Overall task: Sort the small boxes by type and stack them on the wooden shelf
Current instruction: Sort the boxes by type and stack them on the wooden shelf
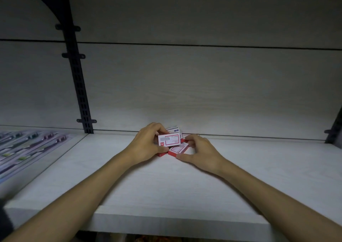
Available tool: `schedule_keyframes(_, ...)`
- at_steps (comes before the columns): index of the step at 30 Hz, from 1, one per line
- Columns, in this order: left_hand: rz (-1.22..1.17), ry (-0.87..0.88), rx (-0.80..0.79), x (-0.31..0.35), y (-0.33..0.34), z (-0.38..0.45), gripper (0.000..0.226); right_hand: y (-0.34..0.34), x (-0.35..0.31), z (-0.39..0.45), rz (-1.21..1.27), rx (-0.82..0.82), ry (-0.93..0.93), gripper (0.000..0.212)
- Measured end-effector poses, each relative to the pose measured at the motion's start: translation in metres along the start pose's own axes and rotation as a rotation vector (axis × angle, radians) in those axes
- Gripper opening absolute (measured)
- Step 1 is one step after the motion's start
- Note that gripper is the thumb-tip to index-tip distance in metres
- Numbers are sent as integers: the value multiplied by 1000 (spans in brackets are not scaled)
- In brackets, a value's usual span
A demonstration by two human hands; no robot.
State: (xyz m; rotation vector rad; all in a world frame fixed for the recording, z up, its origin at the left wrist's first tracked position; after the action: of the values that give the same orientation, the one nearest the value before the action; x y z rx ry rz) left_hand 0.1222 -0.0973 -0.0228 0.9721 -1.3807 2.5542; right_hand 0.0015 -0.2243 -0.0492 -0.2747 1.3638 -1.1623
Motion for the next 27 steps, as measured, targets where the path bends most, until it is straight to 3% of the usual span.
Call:
schedule_keyframes(5, -288, -233, 73, -18, -7, 1, 28, 1, 17, 0, -53, -44, 127, 76)
schedule_keyframes(9, -830, -395, 76, -26, -1, -1, 35, 2, 23, 0, 2, -106, 191, 70)
schedule_keyframes(13, -777, -374, 7, -24, 2, 1, 27, 2, 24, 0, 149, -131, 189, 72)
schedule_keyframes(18, -752, -414, 53, -26, 2, -2, 18, 1, 15, -4, 383, -167, 136, 73)
schedule_keyframes(24, -1098, -505, 113, -30, 2, -5, 37, 3, 14, -3, 443, -171, 146, 83)
schedule_keyframes(27, -1149, -468, 59, -22, 3, -5, 35, 3, 16, -4, 453, -181, 158, 80)
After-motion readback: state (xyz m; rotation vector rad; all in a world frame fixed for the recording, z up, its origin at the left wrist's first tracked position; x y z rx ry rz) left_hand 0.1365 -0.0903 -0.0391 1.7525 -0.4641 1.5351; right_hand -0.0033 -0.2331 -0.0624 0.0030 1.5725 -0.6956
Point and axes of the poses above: each hand's wrist, its own z-axis towards the middle knuckle, its own y-axis out of the palm, x = y × z, the point moved 9 cm from there along z, towards the middle knuckle
